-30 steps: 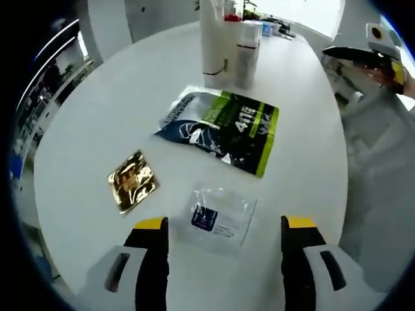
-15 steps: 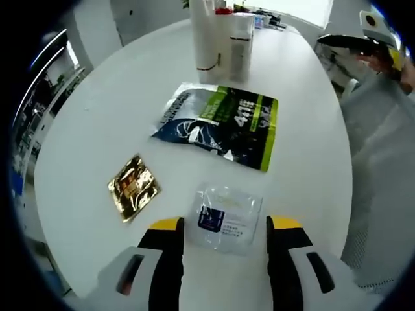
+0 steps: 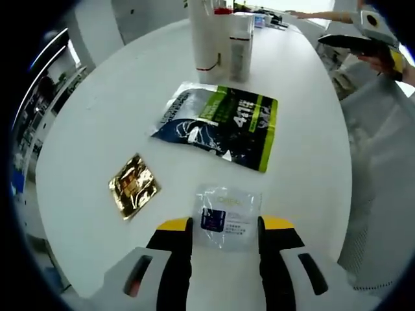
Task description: Arrange the skincare products in the storage area until every visible bottle or jar stands upright without overlapping.
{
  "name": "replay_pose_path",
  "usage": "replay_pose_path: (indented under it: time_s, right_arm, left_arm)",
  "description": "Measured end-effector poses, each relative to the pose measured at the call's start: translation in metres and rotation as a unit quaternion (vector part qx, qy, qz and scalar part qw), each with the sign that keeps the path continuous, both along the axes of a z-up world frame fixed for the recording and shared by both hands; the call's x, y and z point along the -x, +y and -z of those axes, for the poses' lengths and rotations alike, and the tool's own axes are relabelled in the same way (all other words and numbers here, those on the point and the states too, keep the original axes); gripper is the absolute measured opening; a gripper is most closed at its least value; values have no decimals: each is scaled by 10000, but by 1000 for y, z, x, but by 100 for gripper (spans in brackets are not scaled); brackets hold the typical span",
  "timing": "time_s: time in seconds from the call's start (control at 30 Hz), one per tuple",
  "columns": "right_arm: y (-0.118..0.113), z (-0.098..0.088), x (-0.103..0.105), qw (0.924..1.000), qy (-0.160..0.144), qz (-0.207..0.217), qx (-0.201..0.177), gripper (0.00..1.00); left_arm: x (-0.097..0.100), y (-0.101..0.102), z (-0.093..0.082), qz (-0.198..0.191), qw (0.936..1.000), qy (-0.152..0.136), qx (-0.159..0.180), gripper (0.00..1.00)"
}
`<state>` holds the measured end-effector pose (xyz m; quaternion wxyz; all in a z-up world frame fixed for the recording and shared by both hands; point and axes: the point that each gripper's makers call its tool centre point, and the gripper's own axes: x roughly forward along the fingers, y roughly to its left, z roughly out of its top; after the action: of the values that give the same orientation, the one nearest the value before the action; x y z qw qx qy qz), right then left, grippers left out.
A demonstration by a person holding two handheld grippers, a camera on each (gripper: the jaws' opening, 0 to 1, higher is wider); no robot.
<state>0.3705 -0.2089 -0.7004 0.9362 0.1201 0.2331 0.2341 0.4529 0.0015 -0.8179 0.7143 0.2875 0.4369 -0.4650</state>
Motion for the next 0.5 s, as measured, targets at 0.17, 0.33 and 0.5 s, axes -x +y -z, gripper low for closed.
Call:
replay_pose_path:
  time_s: [0.17,0.33,0.5]
  right_arm:
    - [0,0,0,10000,14,-14,15,98]
    - [0,0,0,10000,8,6,7,98]
    - [0,0,0,10000,16,-8,-4,98]
  left_arm:
    - [3,-2,-4,-92,9999,17,109,37]
    - [1,-8,-14,-337,9988,-44,360,37]
    - [2,-15,-25,-516,9968,-118,591,37]
